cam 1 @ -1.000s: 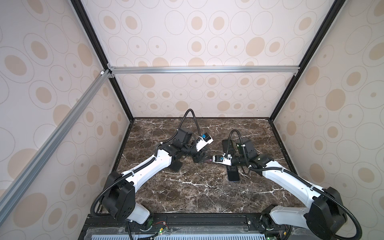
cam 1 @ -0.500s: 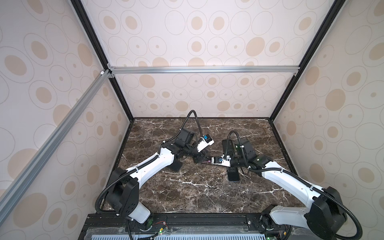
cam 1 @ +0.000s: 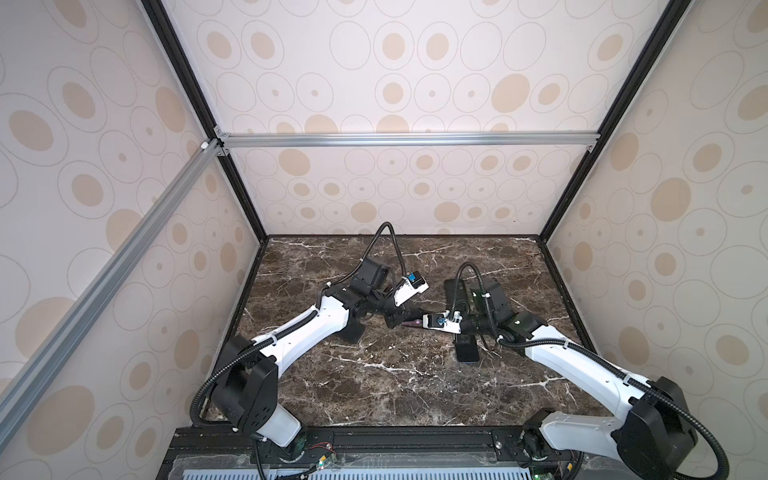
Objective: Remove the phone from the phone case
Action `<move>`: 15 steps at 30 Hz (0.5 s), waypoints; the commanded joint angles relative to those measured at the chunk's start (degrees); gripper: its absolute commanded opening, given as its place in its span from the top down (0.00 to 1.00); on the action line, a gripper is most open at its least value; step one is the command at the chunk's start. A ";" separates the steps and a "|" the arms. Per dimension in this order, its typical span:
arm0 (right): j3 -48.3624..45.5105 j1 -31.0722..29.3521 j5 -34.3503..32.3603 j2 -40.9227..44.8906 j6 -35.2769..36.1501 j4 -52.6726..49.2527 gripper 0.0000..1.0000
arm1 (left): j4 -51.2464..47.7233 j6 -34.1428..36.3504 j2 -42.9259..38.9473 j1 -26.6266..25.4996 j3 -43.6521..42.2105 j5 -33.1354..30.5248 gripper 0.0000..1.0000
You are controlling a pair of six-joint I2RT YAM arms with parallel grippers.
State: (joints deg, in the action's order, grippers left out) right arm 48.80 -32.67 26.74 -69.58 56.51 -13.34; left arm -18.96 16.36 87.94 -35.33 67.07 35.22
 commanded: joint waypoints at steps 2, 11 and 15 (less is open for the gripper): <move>-0.50 -2.28 1.32 2.60 3.17 2.53 1.00 | -0.26 0.15 -0.51 0.58 0.58 -4.54 1.00; -2.88 -4.15 0.81 5.60 -1.67 2.25 1.00 | 2.45 -3.88 -0.98 3.44 2.09 -7.92 1.00; -2.66 -4.06 0.29 8.21 -16.21 0.53 1.00 | 5.16 -6.89 -4.69 5.35 -0.81 -13.36 1.00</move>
State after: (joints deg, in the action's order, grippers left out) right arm 45.82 -36.64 26.37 -64.18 50.54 -13.34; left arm -16.51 11.60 87.13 -31.42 66.74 26.06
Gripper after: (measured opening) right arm 0.097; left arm 0.065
